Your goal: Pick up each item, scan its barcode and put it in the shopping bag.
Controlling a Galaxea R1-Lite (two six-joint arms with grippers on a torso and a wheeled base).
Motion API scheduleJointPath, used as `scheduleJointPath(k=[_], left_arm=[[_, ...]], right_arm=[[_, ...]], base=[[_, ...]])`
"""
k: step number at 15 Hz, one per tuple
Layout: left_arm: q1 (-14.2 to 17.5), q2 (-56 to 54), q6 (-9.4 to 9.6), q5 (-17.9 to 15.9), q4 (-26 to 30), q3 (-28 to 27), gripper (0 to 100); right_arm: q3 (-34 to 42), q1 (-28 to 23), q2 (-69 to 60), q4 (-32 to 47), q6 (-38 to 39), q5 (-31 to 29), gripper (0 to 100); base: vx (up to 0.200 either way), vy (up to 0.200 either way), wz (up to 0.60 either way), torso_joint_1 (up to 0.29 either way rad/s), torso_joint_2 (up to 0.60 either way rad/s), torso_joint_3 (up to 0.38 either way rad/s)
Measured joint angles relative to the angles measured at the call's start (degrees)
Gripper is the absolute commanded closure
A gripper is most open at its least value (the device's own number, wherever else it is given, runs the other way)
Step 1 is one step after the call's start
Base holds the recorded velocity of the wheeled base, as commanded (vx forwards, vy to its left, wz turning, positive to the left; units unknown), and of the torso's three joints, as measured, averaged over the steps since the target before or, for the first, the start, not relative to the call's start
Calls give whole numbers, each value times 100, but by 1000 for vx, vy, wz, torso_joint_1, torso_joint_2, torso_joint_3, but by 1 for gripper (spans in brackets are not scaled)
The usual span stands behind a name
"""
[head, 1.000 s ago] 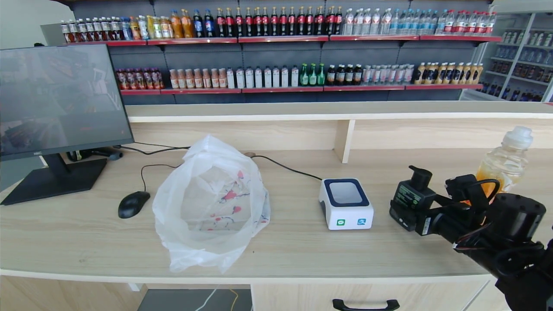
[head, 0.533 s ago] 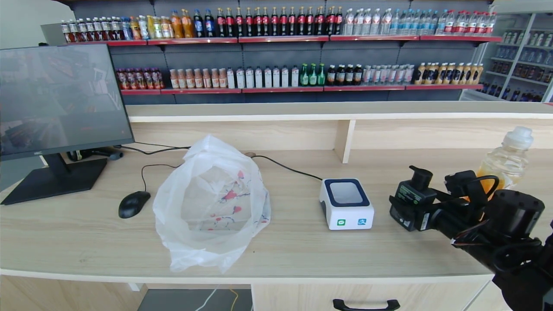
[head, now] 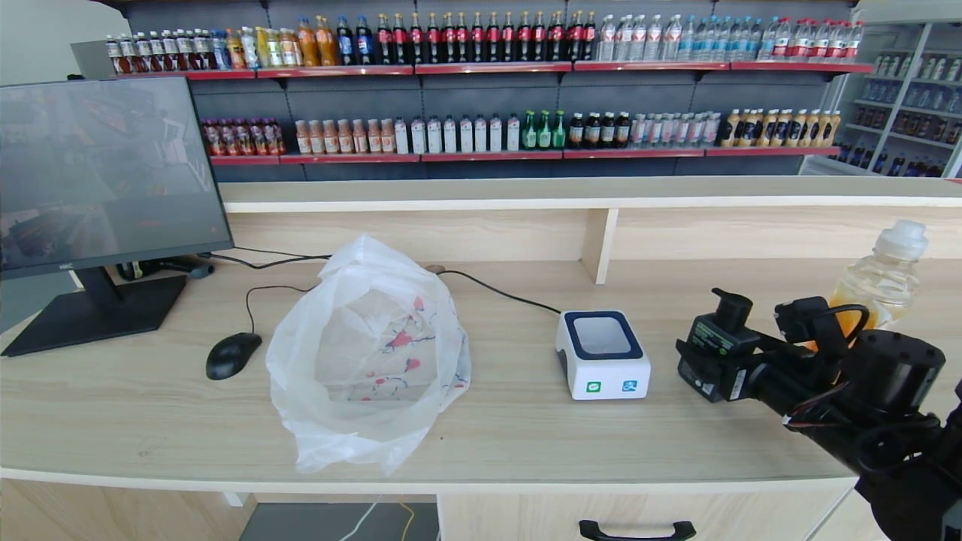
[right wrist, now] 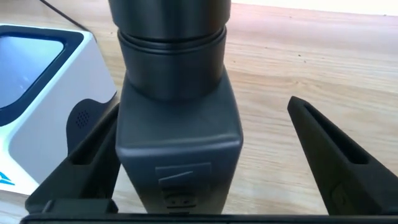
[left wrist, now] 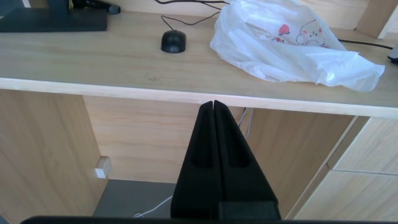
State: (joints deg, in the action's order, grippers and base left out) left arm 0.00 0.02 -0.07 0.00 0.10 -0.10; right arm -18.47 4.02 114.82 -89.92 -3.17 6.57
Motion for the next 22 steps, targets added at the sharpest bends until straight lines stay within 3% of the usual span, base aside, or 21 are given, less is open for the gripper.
scheduleJointPath(k=[14,22], left_arm=[[0,0,0,0,0,2,100],[0,0,0,0,0,2,100]], right_arm=[[148,115,-195,1,151,0,100],[538,115,-969,-5,154,0,100]], base=[[0,0,0,0,0,0],[0,0,0,0,0,0]])
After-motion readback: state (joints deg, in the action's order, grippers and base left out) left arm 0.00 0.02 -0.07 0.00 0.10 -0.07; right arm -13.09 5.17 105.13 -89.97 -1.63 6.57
